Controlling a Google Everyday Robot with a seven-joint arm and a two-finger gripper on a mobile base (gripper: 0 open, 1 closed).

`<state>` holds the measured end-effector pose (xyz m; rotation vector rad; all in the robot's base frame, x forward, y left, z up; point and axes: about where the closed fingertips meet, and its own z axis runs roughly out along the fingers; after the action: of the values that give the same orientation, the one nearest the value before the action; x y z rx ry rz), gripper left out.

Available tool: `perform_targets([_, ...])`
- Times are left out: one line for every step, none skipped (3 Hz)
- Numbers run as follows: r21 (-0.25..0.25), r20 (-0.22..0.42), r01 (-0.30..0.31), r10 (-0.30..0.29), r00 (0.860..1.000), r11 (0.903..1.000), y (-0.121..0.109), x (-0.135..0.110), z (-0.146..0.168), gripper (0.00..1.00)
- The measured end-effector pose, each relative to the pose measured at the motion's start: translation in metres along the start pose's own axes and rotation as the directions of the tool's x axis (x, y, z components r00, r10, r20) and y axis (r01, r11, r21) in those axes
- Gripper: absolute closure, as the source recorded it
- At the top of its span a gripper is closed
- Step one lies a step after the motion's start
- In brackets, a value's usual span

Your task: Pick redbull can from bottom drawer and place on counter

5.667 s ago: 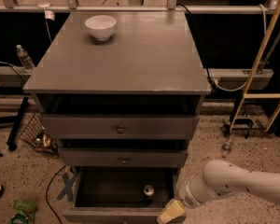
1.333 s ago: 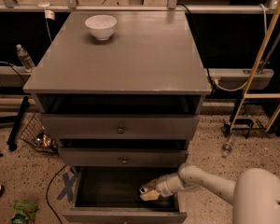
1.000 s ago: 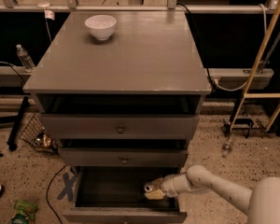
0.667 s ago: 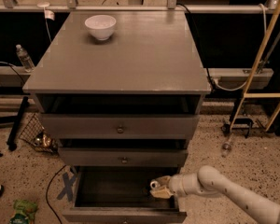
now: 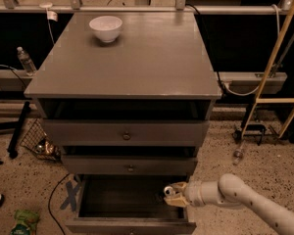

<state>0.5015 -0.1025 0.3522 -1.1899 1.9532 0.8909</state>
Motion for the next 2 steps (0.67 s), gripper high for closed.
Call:
perform_targets([-0.020,-0.011,0.060,-0.061,0.998,0.9980,0.007,-0.024,-0.005,1.00])
perform_targets([-0.050,-0.065,0.153,-0.156,0.986,0.9870,0.020,-0.065,-0.011,1.00])
